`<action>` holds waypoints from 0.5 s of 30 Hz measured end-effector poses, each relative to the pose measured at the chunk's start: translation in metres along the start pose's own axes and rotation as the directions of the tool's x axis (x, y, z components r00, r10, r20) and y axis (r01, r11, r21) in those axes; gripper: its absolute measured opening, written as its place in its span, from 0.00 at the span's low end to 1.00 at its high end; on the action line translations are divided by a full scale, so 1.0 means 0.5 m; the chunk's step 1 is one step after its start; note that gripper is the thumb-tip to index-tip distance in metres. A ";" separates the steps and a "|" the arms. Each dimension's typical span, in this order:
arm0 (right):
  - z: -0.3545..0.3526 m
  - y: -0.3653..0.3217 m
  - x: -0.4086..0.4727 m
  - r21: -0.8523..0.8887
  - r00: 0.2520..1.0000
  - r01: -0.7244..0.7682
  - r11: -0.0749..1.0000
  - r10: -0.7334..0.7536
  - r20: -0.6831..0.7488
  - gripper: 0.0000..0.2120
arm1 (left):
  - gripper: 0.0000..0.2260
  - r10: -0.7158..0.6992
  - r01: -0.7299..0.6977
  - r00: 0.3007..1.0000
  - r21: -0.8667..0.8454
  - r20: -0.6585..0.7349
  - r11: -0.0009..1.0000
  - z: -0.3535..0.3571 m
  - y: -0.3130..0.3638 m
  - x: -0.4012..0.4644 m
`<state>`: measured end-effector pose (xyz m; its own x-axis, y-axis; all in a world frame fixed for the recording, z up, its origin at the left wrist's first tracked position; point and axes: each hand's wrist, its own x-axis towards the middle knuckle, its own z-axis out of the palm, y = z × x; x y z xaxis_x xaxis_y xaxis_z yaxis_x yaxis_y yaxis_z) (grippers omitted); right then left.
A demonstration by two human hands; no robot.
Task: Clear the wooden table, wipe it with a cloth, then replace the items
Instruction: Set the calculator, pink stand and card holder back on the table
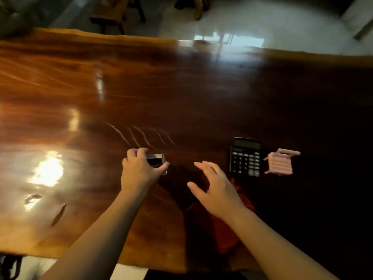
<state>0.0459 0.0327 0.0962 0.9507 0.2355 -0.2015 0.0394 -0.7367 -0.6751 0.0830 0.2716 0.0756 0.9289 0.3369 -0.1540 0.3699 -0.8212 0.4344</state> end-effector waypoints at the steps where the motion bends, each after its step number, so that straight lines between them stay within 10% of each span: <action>1: -0.015 0.020 -0.007 0.004 1.000 -0.015 1.000 0.015 -0.013 0.31 | 0.38 0.024 -0.024 1.000 0.003 0.016 1.000 0.014 0.034 0.003; 15: -0.135 0.206 -0.099 -0.046 0.988 -0.132 0.990 0.128 -0.089 0.31 | 0.43 0.179 -0.189 0.975 0.063 0.130 0.980 0.203 0.318 0.034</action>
<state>0.0236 -0.0976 0.0846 0.9715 0.0822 -0.2224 -0.0726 -0.7899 -0.6090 0.1598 0.1001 0.0521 0.9747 0.1213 -0.1878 0.1885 -0.8974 0.3990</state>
